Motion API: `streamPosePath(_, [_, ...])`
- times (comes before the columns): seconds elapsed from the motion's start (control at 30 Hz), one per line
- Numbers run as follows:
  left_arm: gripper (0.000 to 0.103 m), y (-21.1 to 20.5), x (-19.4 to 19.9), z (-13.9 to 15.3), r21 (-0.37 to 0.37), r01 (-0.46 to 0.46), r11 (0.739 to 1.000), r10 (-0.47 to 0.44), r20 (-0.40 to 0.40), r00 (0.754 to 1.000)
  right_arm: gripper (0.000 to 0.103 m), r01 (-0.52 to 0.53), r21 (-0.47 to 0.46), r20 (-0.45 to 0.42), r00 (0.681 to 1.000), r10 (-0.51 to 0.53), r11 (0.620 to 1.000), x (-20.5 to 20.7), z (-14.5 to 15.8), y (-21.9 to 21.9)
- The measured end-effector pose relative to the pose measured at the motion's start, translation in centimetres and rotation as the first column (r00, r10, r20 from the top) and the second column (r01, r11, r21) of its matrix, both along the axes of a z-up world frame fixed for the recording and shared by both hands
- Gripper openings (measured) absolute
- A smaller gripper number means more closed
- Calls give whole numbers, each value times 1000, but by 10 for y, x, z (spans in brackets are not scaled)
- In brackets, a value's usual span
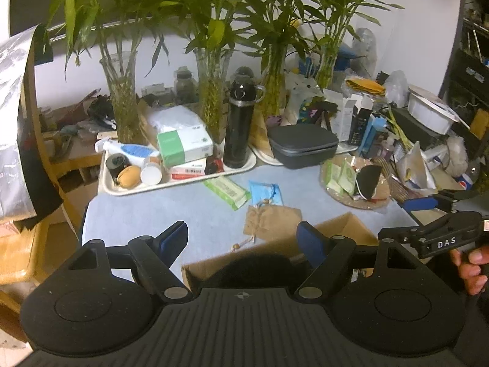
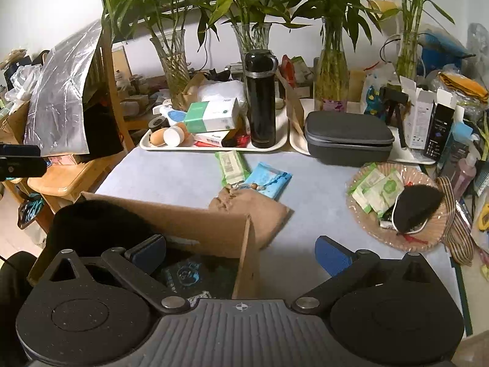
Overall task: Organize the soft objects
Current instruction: 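Withdraw both grippers from the box toward the burlap pouch, then grasp the burlap drawstring pouch with the right gripper and lift it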
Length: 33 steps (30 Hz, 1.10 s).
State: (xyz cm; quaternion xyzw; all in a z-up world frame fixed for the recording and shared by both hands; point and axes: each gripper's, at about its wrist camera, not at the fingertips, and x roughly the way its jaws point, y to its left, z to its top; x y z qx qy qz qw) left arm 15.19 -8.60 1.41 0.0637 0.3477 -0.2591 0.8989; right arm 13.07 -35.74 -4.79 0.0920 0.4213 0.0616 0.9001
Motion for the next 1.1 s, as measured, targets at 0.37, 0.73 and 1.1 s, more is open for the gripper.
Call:
streamPosePath(0.37, [78,-1,32,14,30,19,999,-19,17,1000,103,-42,6,-26,999,42,999,41,-3,-20])
streamPosePath(0.73, [78,-1,67,-4,25,44,999,-45,8,999,102,-139,-58,-3,990,139,989,94,-43,-32])
streamPosePath(1.1, [78,0,95,-32,15,69,998,-69,-6,998,102,-202,-40,16,979,203,979,147,-98,-31])
